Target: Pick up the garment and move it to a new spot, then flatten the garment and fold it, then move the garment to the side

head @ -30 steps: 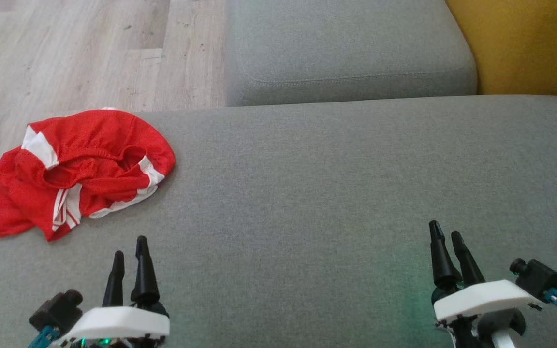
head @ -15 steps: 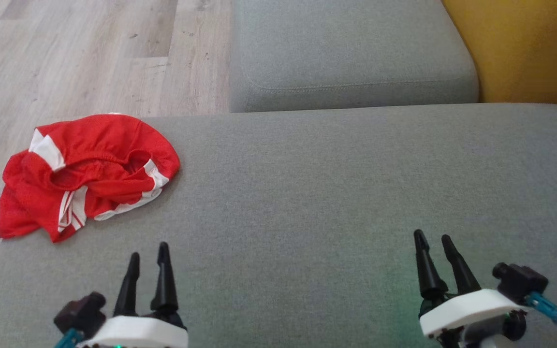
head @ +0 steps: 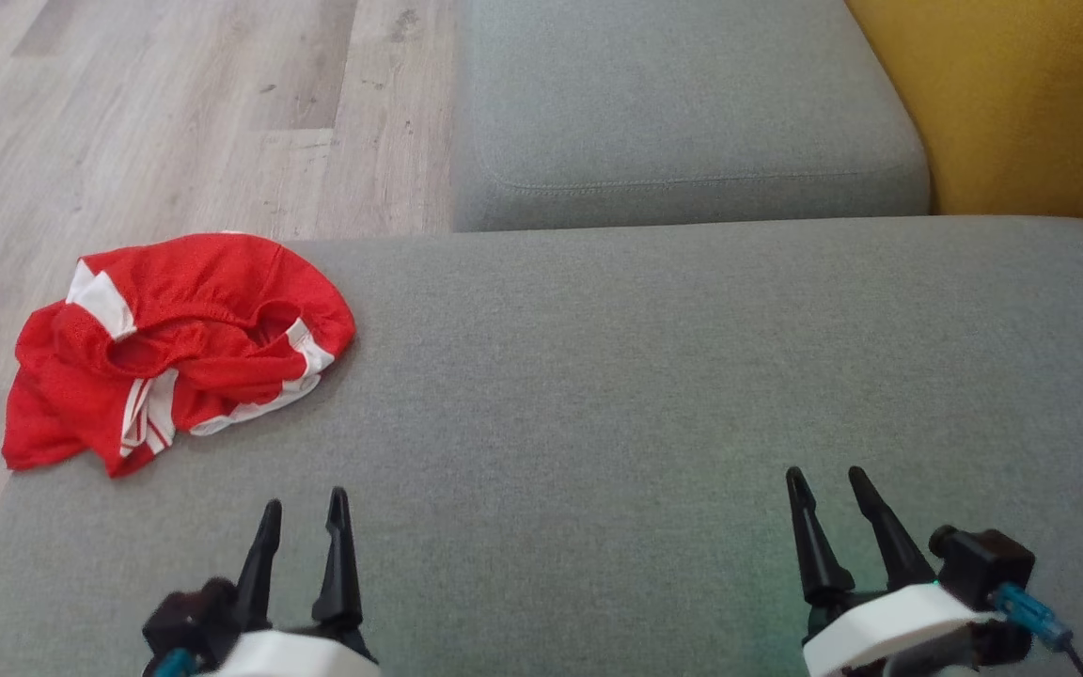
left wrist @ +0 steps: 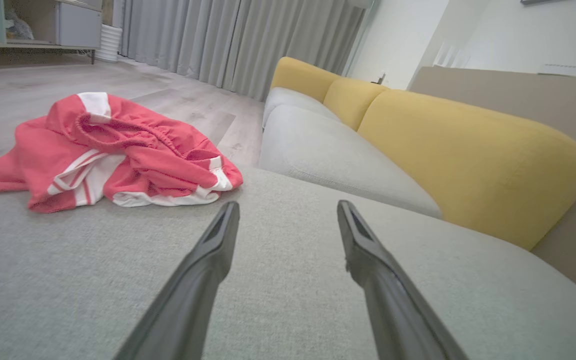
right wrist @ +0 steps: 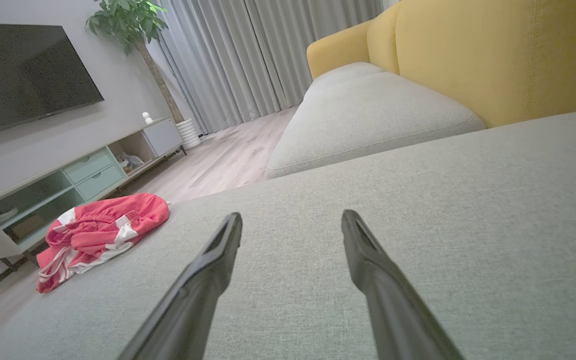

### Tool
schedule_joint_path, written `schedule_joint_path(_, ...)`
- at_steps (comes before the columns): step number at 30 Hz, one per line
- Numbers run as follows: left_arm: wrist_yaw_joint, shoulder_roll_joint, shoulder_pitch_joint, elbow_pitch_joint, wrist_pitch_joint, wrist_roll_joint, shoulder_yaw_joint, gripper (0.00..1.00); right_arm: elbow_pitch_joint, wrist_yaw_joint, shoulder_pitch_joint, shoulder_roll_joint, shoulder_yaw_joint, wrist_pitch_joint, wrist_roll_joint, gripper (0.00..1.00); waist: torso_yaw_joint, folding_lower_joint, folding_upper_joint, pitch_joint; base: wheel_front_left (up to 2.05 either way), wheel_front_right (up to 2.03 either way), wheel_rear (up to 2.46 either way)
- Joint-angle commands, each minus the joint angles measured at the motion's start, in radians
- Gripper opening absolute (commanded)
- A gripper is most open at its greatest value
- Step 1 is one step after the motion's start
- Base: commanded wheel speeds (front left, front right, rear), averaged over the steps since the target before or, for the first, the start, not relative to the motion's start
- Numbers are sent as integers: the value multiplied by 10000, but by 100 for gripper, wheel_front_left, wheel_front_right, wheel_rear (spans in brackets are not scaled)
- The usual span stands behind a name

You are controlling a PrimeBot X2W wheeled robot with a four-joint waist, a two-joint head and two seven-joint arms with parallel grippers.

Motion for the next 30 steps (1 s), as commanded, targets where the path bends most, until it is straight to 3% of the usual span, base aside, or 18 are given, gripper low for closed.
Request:
schedule_joint_path(1, 127, 40, -261, -232, -152, 334, 135, 100, -292, 63, -230, -112, 136, -174, -371, 100, -9, 0, 0, -17, 0, 0, 0)
schedule_joint_path(9, 567, 44, -256, -277, -389, 1074, 148, 100, -274, 68, -123, -46, -72, -409, -1446, 100, -30, 0, 0, -52, 0, 0, 0)
schedule_joint_path(25, 992, 50, -365, 17, -864, 2632, 27, 100, -282, 78, 7, -18, -171, -882, -3315, 100, 112, -1, 0, -104, 0, 0, 0)
schedule_joint_path(30, 1041, 50, -448, 162, -916, 2595, 55, 100, -270, 79, 43, -18, -428, -933, -3519, 100, 138, -1, 0, -85, 0, 0, 0)
